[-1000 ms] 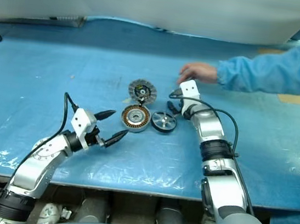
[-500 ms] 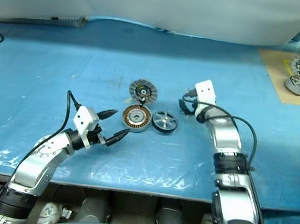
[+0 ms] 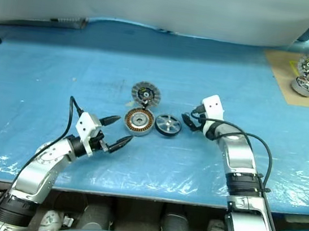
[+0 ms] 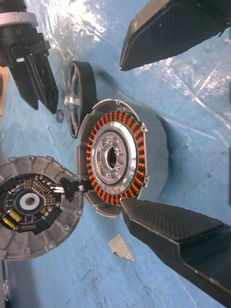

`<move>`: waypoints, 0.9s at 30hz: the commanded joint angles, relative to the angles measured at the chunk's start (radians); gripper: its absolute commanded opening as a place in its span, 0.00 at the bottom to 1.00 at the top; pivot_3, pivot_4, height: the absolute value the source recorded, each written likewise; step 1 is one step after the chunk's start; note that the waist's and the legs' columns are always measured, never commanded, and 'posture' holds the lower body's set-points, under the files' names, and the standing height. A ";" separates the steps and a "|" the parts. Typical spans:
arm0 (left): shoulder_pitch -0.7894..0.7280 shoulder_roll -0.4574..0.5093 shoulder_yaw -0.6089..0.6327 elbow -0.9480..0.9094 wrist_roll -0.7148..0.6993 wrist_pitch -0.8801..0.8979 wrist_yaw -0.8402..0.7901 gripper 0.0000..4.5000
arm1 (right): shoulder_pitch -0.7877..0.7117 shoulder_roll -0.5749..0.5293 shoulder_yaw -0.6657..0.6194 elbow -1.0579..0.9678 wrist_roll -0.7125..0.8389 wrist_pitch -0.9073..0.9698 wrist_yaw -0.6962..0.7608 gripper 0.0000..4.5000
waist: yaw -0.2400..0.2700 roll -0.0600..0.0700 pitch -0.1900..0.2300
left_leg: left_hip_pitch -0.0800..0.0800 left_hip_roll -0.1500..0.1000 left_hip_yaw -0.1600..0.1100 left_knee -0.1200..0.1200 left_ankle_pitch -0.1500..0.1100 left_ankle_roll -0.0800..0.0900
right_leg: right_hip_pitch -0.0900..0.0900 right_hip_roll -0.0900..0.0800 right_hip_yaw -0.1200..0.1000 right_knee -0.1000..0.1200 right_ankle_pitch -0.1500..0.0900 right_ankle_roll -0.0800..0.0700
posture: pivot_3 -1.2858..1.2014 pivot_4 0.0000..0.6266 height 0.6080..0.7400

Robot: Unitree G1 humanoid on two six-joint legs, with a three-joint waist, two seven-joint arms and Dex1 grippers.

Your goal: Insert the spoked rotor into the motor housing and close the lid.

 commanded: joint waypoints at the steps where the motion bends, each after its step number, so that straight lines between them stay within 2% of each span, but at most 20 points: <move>1: 0.003 0.004 0.008 0.001 -0.009 -0.039 -0.007 0.99 | -0.037 0.008 0.009 0.034 -0.004 -0.050 0.003 1.00 | 0.000 0.000 0.000 | 0.000 0.000 0.000 0.000 0.000 0.000 | 0.000 0.000 0.000 0.000 0.000 0.000 | 0.52 0.24 1.00; 11: 0.009 0.005 0.008 0.040 -0.005 -0.086 -0.006 0.99 | -0.090 0.037 0.041 0.258 -0.048 -0.180 -0.005 1.00 | -0.001 0.000 0.000 | 0.000 0.000 0.000 0.001 0.000 0.000 | 0.000 0.000 0.000 0.000 0.000 0.000 | 0.52 0.24 1.00; 14: 0.011 0.006 0.008 0.045 -0.005 -0.093 -0.005 1.00 | -0.086 0.034 0.041 0.284 -0.055 -0.200 -0.007 0.86 | 0.000 0.000 0.000 | 0.000 0.000 0.000 0.001 0.000 0.000 | 0.001 0.000 0.000 0.000 0.000 0.000 | 0.52 0.24 1.00; 17: 0.011 0.007 0.009 0.049 -0.006 -0.097 -0.005 1.00 | -0.079 0.031 0.041 0.286 -0.054 -0.207 -0.003 0.65 | 0.000 0.000 0.000 | 0.000 0.000 0.000 0.001 0.000 0.000 | 0.001 0.000 0.000 0.000 0.000 0.000 | 0.52 0.24 1.00; 23: 0.022 0.008 0.008 0.056 -0.005 -0.109 -0.007 1.00 | 0.018 0.011 0.038 0.160 -0.047 -0.163 0.002 0.16 | 0.001 0.000 -0.001 | 0.000 0.000 0.000 0.001 0.000 0.000 | 0.002 0.000 0.000 0.000 0.000 0.000 | 0.52 0.24 1.00; 24: 0.023 0.008 0.007 0.056 -0.005 -0.110 -0.007 1.00 | 0.028 0.008 0.037 0.142 -0.046 -0.155 0.002 0.12 | 0.001 0.000 -0.001 | 0.000 0.000 0.000 0.001 0.000 0.000 | 0.002 0.000 0.000 0.000 0.000 0.000 | 0.52 0.24 1.00; 27: 0.022 0.006 0.004 0.060 -0.004 -0.113 -0.007 1.00 | 0.056 -0.007 0.028 0.078 -0.039 -0.122 0.004 0.12 | 0.001 0.000 -0.001 | 0.001 0.001 0.000 0.001 0.000 0.000 | 0.004 0.000 0.000 0.000 0.000 0.000 | 0.52 0.24 1.00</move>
